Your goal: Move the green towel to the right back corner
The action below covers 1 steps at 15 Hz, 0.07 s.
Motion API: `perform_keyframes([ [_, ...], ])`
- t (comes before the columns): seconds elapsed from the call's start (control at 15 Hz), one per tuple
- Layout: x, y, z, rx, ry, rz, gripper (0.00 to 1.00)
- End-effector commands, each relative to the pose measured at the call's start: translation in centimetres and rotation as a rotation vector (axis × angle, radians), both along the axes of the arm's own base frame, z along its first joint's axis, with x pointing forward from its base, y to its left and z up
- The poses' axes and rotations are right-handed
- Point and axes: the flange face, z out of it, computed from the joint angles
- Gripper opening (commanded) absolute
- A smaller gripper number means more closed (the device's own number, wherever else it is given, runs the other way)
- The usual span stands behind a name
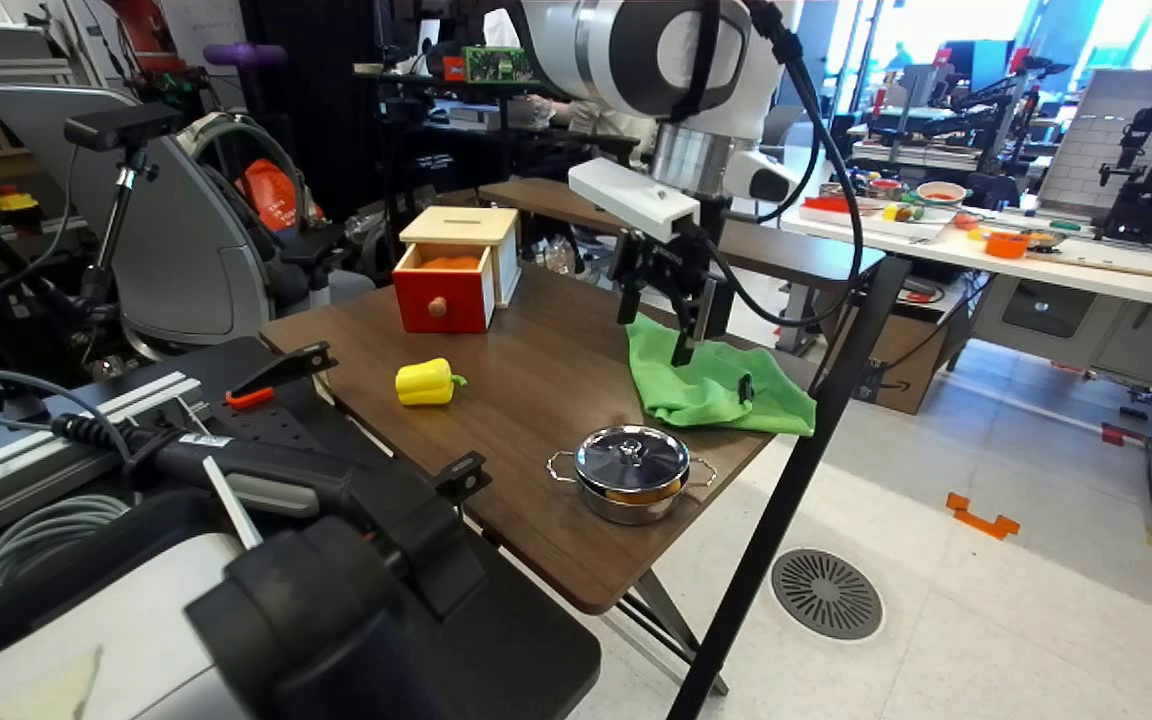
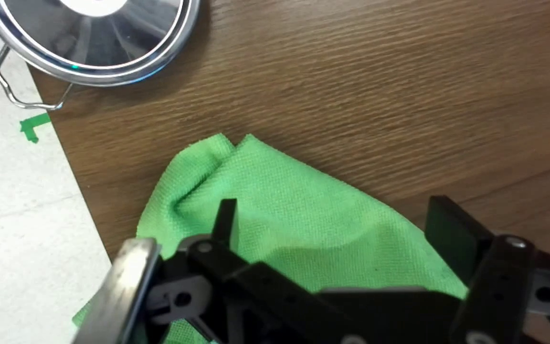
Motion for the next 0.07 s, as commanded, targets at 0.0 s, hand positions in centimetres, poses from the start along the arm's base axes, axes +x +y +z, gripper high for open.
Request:
perform_keyframes([
  [0.0, -0.01, -0.04, -0.28, 0.000, 0.004, 0.000, 1.00],
])
